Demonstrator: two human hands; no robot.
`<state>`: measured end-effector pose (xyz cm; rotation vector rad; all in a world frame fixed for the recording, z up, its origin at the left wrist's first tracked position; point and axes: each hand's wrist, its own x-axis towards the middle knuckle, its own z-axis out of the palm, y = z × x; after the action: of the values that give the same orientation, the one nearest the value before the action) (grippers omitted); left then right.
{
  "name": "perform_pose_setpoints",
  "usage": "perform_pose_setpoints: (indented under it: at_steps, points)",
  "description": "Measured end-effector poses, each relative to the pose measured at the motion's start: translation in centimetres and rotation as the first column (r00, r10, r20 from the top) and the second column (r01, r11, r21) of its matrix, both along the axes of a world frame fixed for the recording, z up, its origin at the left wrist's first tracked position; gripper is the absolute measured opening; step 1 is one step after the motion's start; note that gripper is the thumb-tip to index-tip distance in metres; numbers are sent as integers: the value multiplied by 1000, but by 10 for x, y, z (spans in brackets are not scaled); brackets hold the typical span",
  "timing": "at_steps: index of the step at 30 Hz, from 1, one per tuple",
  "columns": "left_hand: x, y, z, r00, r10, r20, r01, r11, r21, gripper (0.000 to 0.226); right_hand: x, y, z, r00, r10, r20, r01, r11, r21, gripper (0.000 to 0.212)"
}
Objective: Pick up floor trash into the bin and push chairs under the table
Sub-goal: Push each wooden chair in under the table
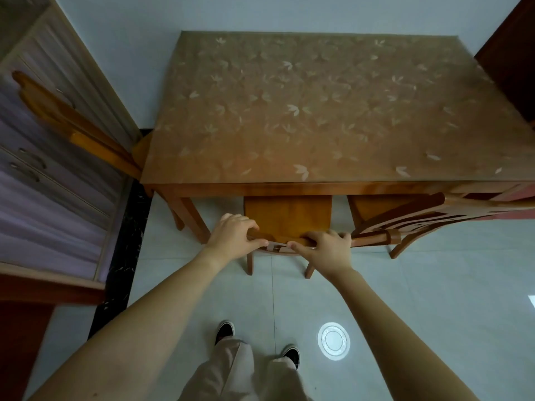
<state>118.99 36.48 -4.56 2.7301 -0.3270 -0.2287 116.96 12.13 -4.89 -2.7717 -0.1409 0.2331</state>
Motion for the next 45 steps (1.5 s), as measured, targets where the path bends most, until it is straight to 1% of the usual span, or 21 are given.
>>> perform_pose_setpoints:
  at_steps: [4, 8, 10, 13, 18, 21, 24, 26, 27, 29, 32, 35, 37, 38, 42, 45]
  points:
    - [-4, 0, -3, 1000, 27, 14, -26, 998, -51, 53, -1, -4, -4, 1000, -12, -12, 12, 1000, 15, 77]
    - [-11, -1, -5, 998, 66, 5, -65, 996, -67, 54, -3, -4, -3, 999, -25, -27, 26, 998, 49, 71]
    - [-18, -3, -8, 996, 87, 7, -86, 994, -66, 55, -6, -6, -3, 1000, -9, -17, 10, 999, 50, 70]
    - [-30, -6, -11, 993, 118, 31, -116, 991, -64, 55, -9, -11, -2, 999, 26, -41, -24, 999, 38, 66]
    - [-49, -9, -10, 985, 160, 67, -156, 986, -63, 55, -15, -13, 0, 996, 81, -40, -81, 997, 22, 69]
    - [-55, -11, -7, 984, 158, 83, -155, 987, -44, 53, -15, -13, 3, 991, 116, -62, -114, 993, 36, 56]
    - [-58, -18, -2, 987, 142, 81, -144, 990, 14, 54, -14, -30, 3, 983, 179, -49, -170, 974, 152, 45]
    - [-60, -27, -1, 986, 144, 81, -148, 988, 41, 57, -14, -53, 5, 986, 168, -21, -159, 961, 227, 36]
    - [-62, -34, 0, 987, 144, 74, -147, 989, 35, 57, -14, -65, 5, 987, 158, -7, -152, 961, 229, 33]
    - [-64, -52, -1, 986, 162, 42, -161, 987, -26, 57, -12, -85, 5, 993, 120, -19, -112, 963, 247, 36]
    - [-65, -75, -10, 959, 283, 8, -278, 948, -152, 58, -5, -96, 6, 993, 53, -104, -15, 942, 334, 48]
    - [-61, -79, -17, 933, 359, 7, -348, 910, -223, 50, -2, -95, 9, 991, 46, -128, 8, 920, 392, 41]
    - [-54, -78, -15, 928, 371, -22, -364, 898, -246, 48, -2, -96, 6, 992, 58, -108, -7, 905, 425, 35]
    - [-50, -78, -14, 928, 372, -25, -366, 894, -258, 47, -1, -98, 3, 993, 57, -100, -8, 901, 434, 35]
    - [-41, -76, -16, 931, 363, 31, -339, 893, -297, 48, 6, -101, -9, 996, 14, -85, 27, 889, 456, 50]
    - [-30, -66, -16, 936, 351, 29, -327, 896, -300, 50, 12, -90, -8, 999, -5, -45, 24, 896, 444, 47]
